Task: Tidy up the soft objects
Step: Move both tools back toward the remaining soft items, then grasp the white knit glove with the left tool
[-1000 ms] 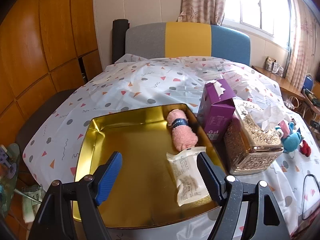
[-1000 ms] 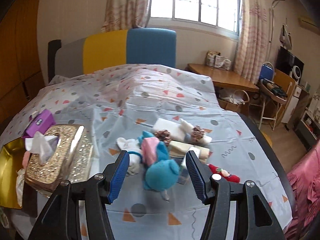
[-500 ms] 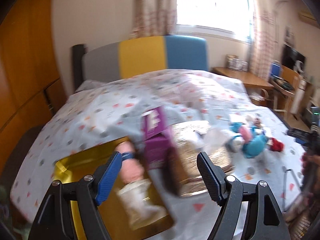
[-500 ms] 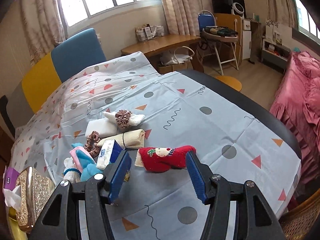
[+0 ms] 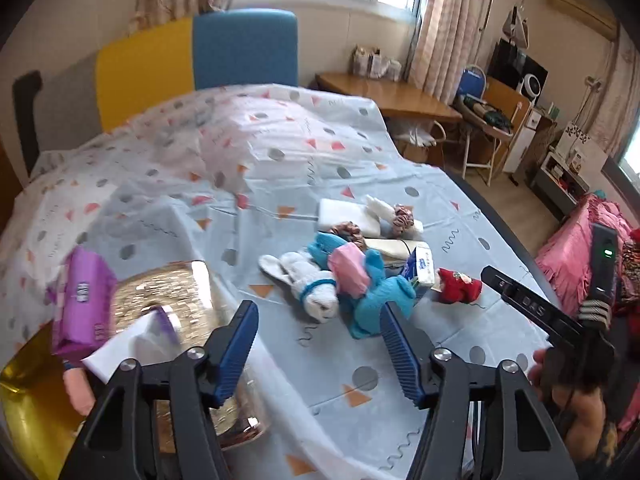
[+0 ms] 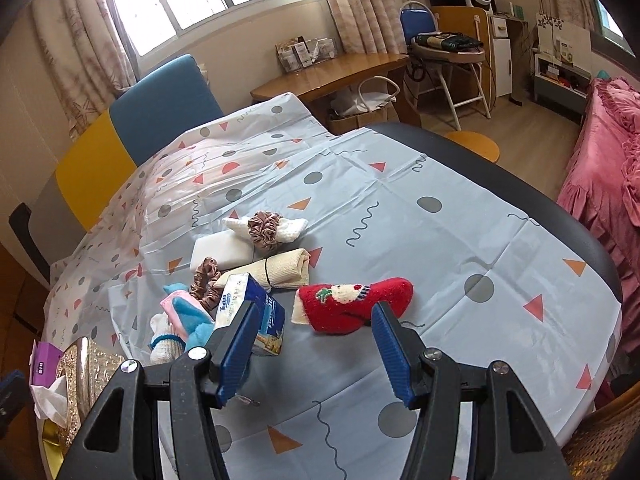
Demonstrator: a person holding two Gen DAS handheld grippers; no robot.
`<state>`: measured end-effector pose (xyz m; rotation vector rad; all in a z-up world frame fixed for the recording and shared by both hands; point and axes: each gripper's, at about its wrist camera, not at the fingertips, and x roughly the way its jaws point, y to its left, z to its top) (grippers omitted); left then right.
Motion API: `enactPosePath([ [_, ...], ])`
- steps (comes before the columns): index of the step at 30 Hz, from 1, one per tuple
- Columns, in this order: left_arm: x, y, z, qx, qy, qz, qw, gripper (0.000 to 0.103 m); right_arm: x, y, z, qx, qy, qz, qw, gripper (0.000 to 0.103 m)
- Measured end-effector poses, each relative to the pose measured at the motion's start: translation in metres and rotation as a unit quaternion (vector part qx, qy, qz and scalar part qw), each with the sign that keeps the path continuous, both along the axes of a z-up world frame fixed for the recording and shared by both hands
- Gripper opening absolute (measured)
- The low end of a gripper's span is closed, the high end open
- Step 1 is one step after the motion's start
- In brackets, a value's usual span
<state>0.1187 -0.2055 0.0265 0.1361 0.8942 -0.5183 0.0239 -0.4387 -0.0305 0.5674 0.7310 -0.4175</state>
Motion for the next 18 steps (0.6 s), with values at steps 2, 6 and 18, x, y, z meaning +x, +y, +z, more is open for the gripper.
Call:
enactPosePath([
  [2,0.011,-0.013,-0.016,0.018,0.017,0.002,0.9997,0.057,0.000,-0.003,-0.001,0.009,-0.001,-0.002,1.000,0.059],
  [6,0.035,-0.031,-0.048,0.044,0.049,0.012,0.9977,0.042,-0.001,-0.006,0.000,0.028,-0.006,-0.004,1.000,0.059],
  [18,0.098,-0.058,-0.119,0.070,0.115,0.057,0.9892,0.044,0.000,-0.007,-0.003,0.050,-0.007,0.005,0.999,0.059],
])
